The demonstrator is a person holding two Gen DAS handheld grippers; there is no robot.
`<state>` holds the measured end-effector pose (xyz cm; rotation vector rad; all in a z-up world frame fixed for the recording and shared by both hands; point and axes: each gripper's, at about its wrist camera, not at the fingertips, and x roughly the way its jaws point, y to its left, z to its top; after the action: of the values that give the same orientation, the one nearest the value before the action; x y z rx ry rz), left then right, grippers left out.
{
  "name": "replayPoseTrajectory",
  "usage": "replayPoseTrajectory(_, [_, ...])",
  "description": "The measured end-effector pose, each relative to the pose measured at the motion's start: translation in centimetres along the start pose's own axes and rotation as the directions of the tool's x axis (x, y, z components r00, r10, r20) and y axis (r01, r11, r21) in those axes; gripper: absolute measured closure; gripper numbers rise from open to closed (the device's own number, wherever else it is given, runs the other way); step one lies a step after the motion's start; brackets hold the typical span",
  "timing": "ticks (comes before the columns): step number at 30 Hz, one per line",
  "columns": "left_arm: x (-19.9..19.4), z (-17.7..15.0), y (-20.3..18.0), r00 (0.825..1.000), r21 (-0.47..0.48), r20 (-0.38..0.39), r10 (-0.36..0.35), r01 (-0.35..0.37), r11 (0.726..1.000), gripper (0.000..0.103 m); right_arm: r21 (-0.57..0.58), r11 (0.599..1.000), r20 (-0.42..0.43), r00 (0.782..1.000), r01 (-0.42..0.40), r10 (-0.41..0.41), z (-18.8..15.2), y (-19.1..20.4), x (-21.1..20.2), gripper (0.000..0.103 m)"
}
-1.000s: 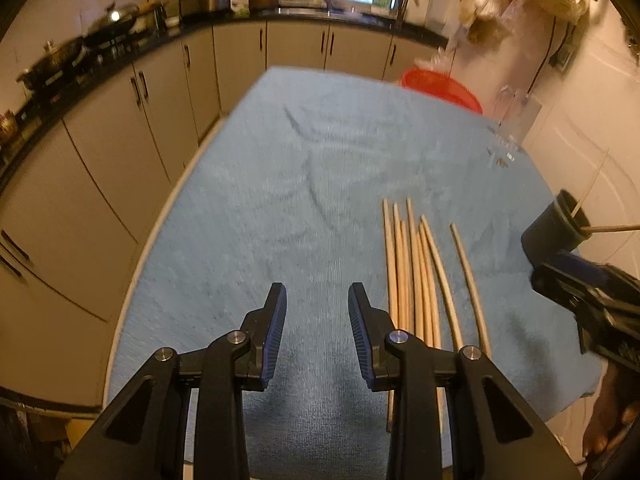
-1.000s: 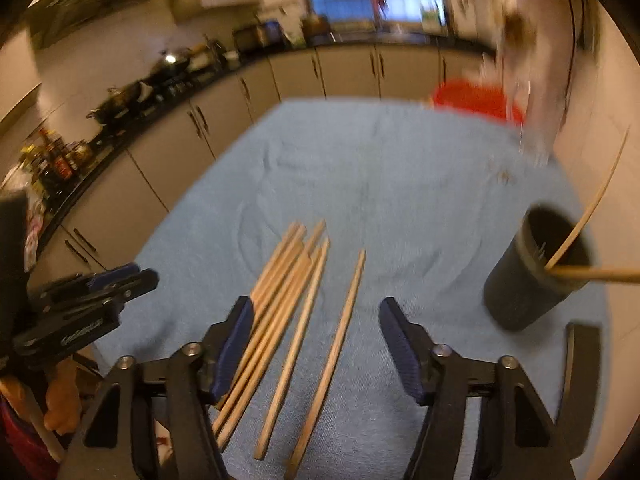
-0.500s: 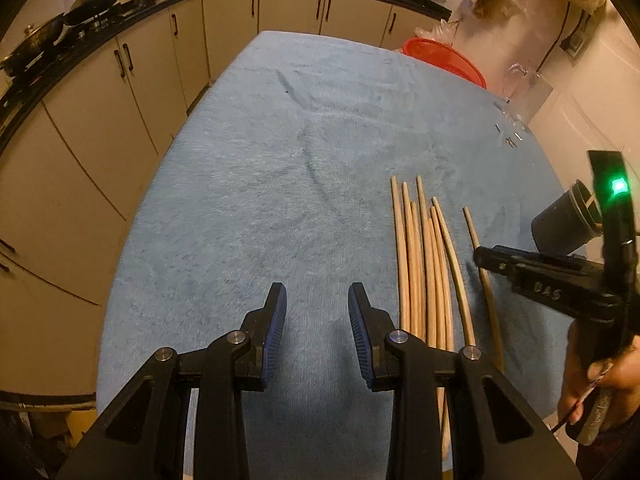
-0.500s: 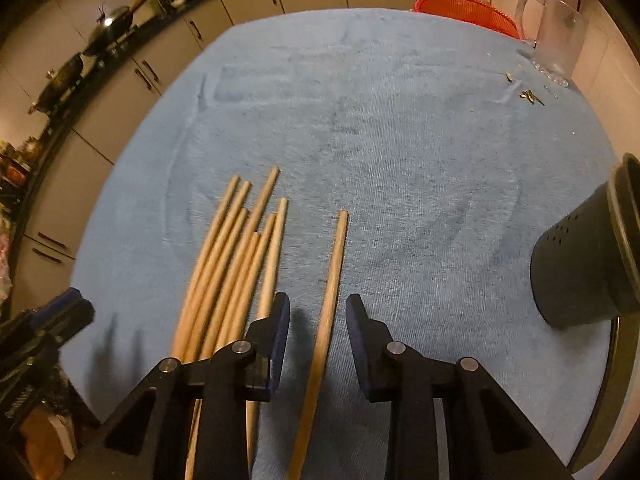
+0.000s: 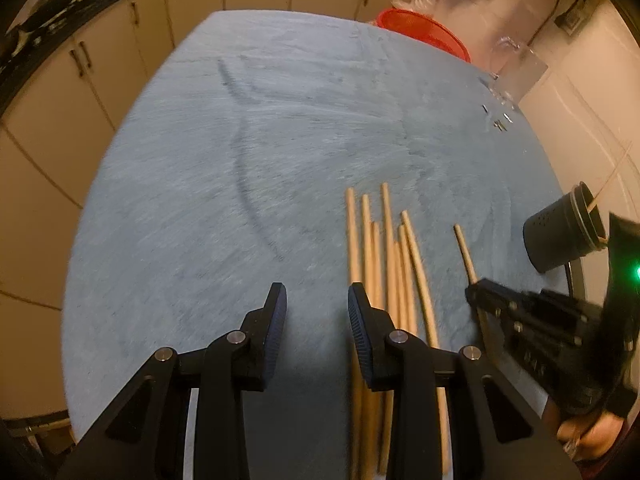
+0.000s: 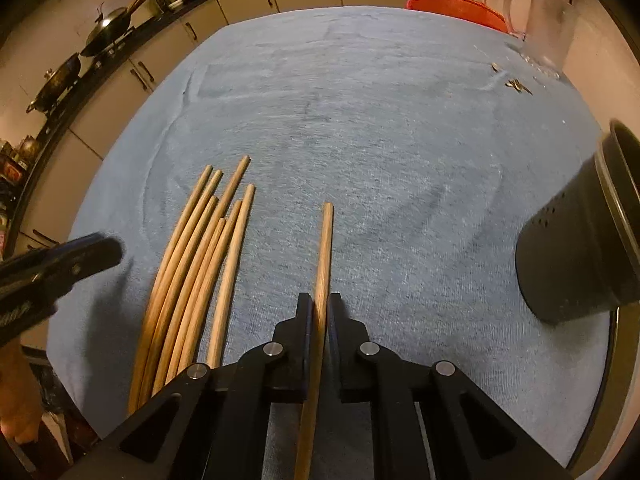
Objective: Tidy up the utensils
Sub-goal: 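Grasp a chopstick with the right tool while the left tool grasps another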
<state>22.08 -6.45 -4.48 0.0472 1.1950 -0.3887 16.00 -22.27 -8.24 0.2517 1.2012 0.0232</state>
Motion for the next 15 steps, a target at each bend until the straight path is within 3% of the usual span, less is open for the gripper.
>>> replayPoseTrajectory(15, [4.1,2.7,-2.2,0.996,0.040,-0.068,0.060,-0.057,0.998,0.075,0.015,0.999,0.004,0.999,-0.045,0.045,-0.2,-0.7,-0.2,0.094])
